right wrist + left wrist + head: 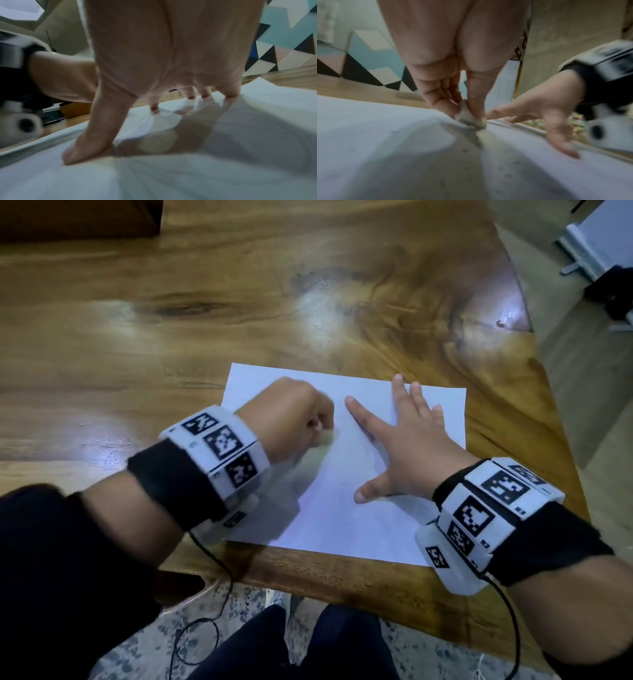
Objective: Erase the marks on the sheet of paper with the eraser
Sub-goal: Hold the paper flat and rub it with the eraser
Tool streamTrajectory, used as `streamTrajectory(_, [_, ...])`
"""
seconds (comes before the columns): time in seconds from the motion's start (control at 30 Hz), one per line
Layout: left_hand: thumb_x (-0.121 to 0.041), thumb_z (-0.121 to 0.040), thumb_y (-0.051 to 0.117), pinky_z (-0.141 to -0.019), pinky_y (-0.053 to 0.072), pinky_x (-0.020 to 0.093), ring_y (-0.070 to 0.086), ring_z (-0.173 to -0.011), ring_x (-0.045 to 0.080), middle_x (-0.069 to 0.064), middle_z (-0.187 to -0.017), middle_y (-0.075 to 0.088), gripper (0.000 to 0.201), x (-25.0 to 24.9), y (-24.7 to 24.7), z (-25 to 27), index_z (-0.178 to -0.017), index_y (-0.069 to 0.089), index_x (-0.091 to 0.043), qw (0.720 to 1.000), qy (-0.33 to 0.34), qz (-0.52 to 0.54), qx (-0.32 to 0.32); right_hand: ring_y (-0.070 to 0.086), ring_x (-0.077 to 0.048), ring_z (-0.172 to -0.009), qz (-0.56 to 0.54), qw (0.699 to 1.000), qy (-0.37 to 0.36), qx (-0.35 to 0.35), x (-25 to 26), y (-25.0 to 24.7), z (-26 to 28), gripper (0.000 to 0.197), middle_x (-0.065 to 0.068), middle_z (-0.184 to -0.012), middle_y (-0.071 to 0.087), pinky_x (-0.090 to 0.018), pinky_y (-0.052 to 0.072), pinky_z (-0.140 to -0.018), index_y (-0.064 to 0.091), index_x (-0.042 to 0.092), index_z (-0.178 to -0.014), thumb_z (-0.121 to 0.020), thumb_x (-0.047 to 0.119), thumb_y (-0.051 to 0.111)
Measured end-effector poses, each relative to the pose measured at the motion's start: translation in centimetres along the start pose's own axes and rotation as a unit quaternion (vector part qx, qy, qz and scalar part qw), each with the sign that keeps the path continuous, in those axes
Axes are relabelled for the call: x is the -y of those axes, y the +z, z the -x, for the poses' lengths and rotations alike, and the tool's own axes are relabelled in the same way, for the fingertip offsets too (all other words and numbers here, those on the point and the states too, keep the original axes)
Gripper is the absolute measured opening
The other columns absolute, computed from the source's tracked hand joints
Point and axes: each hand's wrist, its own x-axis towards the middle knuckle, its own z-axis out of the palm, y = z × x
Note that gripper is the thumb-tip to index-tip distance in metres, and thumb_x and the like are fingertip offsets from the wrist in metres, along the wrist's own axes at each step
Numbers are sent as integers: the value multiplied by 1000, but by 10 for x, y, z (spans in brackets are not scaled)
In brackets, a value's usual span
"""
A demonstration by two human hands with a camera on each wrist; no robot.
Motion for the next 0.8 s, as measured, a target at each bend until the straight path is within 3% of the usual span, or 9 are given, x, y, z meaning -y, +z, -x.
streamTrajectory(0.1, [-11,-77,62,-63,32,24,46,-72,21,2,-74,49,5,-3,5,1,-81,65,-12,1000,0,-1,-23,-33,-34,-137,-8,1000,-1,2,-1,1,0,128,-14,-147,-40,-54,-9,-114,-18,50,-142,-56,65,76])
streamTrajectory(0.23, [-18,-74,67,-52,27,22,45,-63,15,-1,-66,51,5,1,11,34,-74,67,-13,997,16,19,80,-34,-33,-137,-17,1000,-3,2,-2,1,0,132,-13,-147,-40,-53,-10,-114,-20,45,-143,-56,65,77])
streamTrajectory(0.37, [-21,-75,68,-55,23,20,48,-68,16,-1,-71,55,8,2,0,8,-80,67,-16,999,-14,34,0,-34,-33,-137,-5,1000,0,2,-1,2,-1,136,-14,-147,-41,-53,-10,-113,-24,39,-144,-55,67,75])
streamTrajectory(0.47, [-21,-75,70,-59,28,18,49,-70,16,0,-73,56,13,-5,-8,-27,-84,67,-13,999,-23,35,-24,-33,-33,-137,-2,1000,1,3,-2,2,-1,135,-14,-147,-40,-53,-9,-114,-24,39,-144,-56,67,75])
streamTrajectory(0.6, [-10,-75,66,-59,28,20,51,-72,20,1,-71,56,3,-9,-6,-25,-77,66,-11,1000,-17,17,-5,-33,-34,-137,-7,1000,1,3,-2,2,-1,136,-14,-147,-40,-54,-9,-114,-23,40,-144,-55,66,76])
streamTrajectory(0.73, [-18,-71,72,-65,36,20,55,-72,15,-4,-72,61,7,-1,0,4,-77,69,-19,994,4,2,109,-34,-34,-137,-7,1000,2,3,-3,3,-3,137,-15,-147,-41,-54,-10,-113,-24,39,-144,-54,67,76])
streamTrajectory(0.8, [-14,-72,69,-64,33,19,55,-75,17,-4,-72,59,9,-2,-3,-4,-80,69,-18,998,-8,11,57,-34,-34,-137,-5,1000,1,1,-2,3,-3,137,-15,-147,-41,-54,-9,-113,-24,39,-144,-54,67,76])
